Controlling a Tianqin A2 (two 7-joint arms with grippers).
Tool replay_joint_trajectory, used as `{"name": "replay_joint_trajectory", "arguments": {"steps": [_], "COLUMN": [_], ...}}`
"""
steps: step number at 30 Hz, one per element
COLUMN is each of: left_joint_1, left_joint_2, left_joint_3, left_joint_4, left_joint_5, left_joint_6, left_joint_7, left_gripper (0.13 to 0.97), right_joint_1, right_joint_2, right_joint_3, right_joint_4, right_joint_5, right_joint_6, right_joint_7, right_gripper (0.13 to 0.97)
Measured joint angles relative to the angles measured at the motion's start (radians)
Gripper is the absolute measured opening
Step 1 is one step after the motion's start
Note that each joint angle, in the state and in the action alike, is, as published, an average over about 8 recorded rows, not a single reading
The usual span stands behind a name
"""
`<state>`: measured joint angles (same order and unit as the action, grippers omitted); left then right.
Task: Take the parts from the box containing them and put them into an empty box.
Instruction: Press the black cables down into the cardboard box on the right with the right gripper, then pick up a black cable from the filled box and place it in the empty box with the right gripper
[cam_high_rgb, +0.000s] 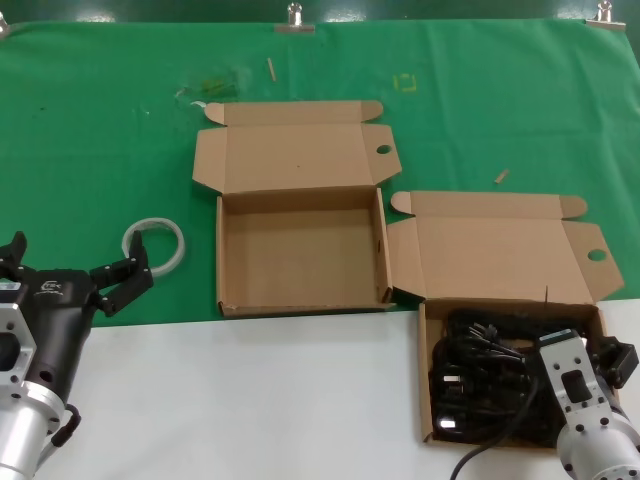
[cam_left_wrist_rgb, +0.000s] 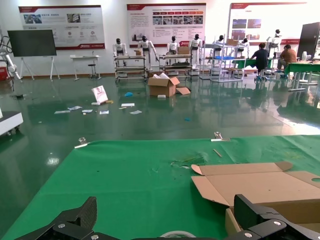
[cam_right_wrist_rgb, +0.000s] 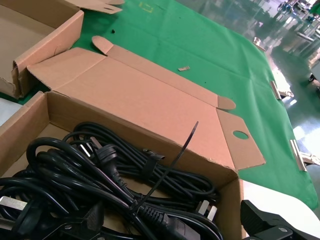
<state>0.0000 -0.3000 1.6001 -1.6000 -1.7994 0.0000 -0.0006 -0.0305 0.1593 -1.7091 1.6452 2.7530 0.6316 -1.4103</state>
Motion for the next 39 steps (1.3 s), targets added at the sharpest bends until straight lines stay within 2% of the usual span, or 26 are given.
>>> {"name": "replay_joint_trajectory", "arguments": {"steps": [9,17,18,26,27,35,39], "left_joint_1": [0.000,0.000,0.000,0.000,0.000,0.000,0.000], "left_joint_2": [0.000,0.000,0.000,0.000,0.000,0.000,0.000], "left_joint_3": [0.000,0.000,0.000,0.000,0.000,0.000,0.000], "left_joint_4": [0.000,0.000,0.000,0.000,0.000,0.000,0.000], "left_joint_5": [0.000,0.000,0.000,0.000,0.000,0.000,0.000], "left_joint_6": [0.000,0.000,0.000,0.000,0.000,0.000,0.000], "left_joint_7": [0.000,0.000,0.000,0.000,0.000,0.000,0.000], "left_gripper": [0.965,0.965,0.965,0.965,0.965,0.965,0.965], "right_joint_1": [0.006,0.013,0.013,0.010,0.010,0.005,0.003], "right_joint_2": [0.000,0.000,0.000,-0.001,-0.001,-0.012,-0.017], "right_joint_3": [0.002,-0.007,-0.007,-0.015,-0.016,-0.018,-0.014], "right_joint_4": [-0.009,-0.006,-0.006,-0.006,-0.007,-0.002,0.004], "right_joint_5": [0.000,0.000,0.000,0.000,0.000,0.000,0.000], "right_joint_6": [-0.014,-0.021,-0.021,-0.026,-0.026,-0.027,-0.024], "right_joint_7": [-0.001,0.007,0.008,0.018,0.020,0.026,0.020], "right_gripper": [0.966,0.803,0.803,0.625,0.625,0.424,0.373]}}
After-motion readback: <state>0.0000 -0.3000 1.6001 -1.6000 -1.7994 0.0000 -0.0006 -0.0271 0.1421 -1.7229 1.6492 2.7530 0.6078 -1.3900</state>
